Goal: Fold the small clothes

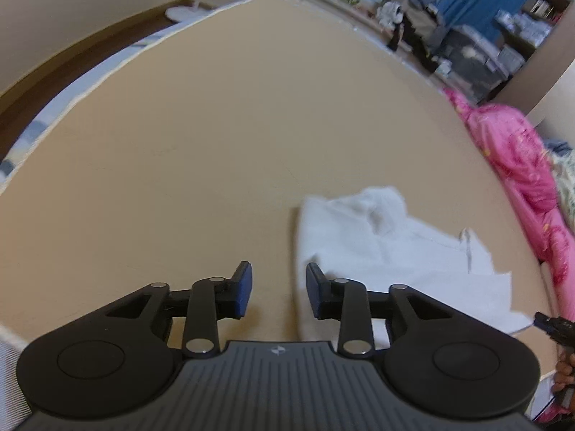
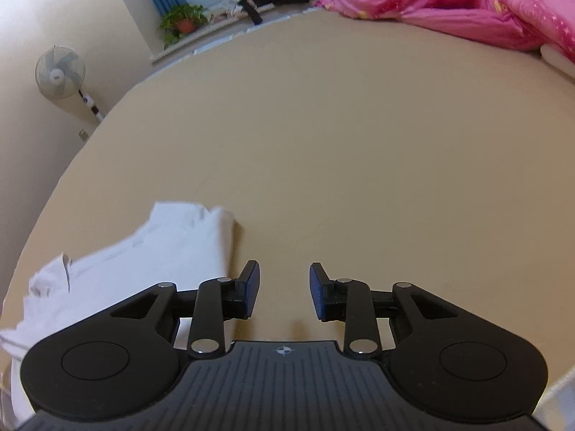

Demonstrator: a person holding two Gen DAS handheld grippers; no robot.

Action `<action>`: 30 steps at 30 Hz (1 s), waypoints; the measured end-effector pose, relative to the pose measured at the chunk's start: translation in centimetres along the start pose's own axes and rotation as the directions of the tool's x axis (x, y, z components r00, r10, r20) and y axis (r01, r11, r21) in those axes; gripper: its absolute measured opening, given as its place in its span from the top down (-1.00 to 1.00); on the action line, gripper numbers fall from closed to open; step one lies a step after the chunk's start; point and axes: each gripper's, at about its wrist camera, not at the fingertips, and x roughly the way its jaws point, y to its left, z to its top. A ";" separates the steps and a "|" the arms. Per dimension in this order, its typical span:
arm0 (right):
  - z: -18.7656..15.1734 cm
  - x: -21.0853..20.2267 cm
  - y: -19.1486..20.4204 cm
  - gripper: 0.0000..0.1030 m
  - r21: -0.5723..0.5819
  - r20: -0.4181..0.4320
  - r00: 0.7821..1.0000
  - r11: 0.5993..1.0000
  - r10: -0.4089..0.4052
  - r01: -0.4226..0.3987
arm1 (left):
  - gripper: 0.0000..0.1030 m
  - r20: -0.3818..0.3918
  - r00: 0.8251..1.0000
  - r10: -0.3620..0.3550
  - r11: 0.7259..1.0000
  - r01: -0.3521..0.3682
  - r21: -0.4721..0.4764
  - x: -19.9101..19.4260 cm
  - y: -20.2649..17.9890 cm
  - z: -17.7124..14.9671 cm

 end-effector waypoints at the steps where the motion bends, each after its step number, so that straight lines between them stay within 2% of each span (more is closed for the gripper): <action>1: -0.3 0.1 -0.2 0.37 -0.015 -0.018 1.000 1.000 0.005 -0.005 | 0.09 -0.026 1.000 0.012 1.000 -0.012 0.011 0.1 0.2 -0.2; 2: -0.6 0.1 -0.4 0.37 -0.041 -0.041 0.999 0.999 0.013 -0.014 | -0.02 -0.057 0.998 0.025 0.999 -0.024 0.028 0.3 0.4 -0.4; 5: -1.7 0.3 0.0 0.35 -0.142 -0.095 0.995 0.989 0.016 -0.029 | -0.09 -0.122 0.992 0.031 0.996 -0.021 0.087 0.8 0.1 -1.1; 7: -2.2 0.7 0.8 0.35 -0.198 -0.124 0.992 0.979 0.019 -0.044 | -0.16 -0.124 0.992 -0.009 0.994 0.022 0.109 0.7 -0.4 -1.2; 9: -2.5 1.2 1.4 0.35 -0.229 -0.145 0.989 0.971 0.030 -0.063 | -0.17 -0.112 0.994 -0.018 0.992 0.031 0.120 0.6 -1.0 -1.2; 13: -2.1 1.8 2.5 0.35 -0.211 -0.151 0.985 0.971 0.080 -0.112 | -0.17 -0.124 0.992 -0.025 0.990 0.042 0.132 1.1 -2.1 -1.0; 15: -1.8 2.2 3.1 0.35 -0.213 -0.161 0.982 0.968 0.098 -0.132 | -0.17 -0.127 0.992 -0.005 0.986 0.026 0.164 1.6 -3.0 -1.1; 19: -2.1 3.8 4.3 0.35 -0.270 -0.203 0.977 0.954 0.072 -0.126 | -0.17 -0.138 0.990 0.019 0.983 0.007 0.184 2.5 -3.5 -1.0; 26: -0.9 5.1 5.4 0.35 -0.275 -0.162 0.985 0.955 0.063 -0.106 | -0.17 -0.121 0.992 0.039 0.982 -0.015 0.191 3.5 -4.1 0.1; 30: -0.1 5.6 6.1 0.35 -0.248 -0.121 0.990 0.963 0.074 -0.102 | -0.17 -0.071 0.997 0.014 0.986 -0.002 0.165 3.9 -4.7 1.5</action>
